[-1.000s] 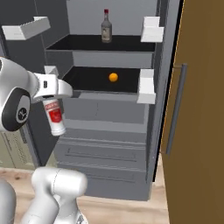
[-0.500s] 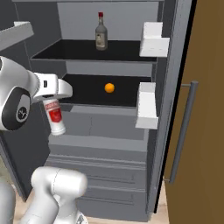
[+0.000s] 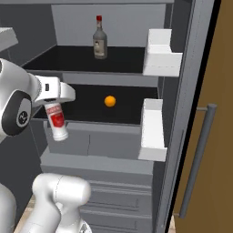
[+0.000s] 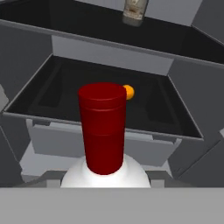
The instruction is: Place the liquors on the top shelf of the fridge to keep them out of children's reach, and place the orange on lower shelves for easy access.
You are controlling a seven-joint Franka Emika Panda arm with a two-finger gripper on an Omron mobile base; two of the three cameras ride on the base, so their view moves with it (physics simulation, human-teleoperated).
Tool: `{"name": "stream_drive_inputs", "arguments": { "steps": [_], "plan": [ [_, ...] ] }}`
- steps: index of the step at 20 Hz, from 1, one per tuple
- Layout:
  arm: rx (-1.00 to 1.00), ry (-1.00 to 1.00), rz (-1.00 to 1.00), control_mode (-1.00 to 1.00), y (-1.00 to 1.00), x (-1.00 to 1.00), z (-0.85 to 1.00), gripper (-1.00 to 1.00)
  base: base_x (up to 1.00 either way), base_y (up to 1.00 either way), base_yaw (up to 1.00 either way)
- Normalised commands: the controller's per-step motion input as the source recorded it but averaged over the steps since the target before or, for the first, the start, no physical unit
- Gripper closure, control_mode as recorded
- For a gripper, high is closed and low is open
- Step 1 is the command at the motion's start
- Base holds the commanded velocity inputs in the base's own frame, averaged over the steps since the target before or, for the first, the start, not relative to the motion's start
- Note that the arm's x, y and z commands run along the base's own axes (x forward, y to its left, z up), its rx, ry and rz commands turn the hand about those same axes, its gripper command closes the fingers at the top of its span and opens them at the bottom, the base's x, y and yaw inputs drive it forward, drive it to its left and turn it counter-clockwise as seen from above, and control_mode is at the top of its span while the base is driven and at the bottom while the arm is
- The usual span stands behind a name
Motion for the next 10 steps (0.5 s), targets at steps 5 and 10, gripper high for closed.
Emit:
{"name": "stream_drive_inputs", "arguments": {
  "steps": [5, 10],
  "plan": [
    [0.0, 0.0, 0.0, 1.0, 0.0, 0.0, 0.0, 1.0, 0.44, -0.25, 0.0],
    [0.03, 0.0, 0.0, -1.0, -0.09, 0.03, 0.0, 1.0, 0.14, -0.16, 0.0]
  ]
}}
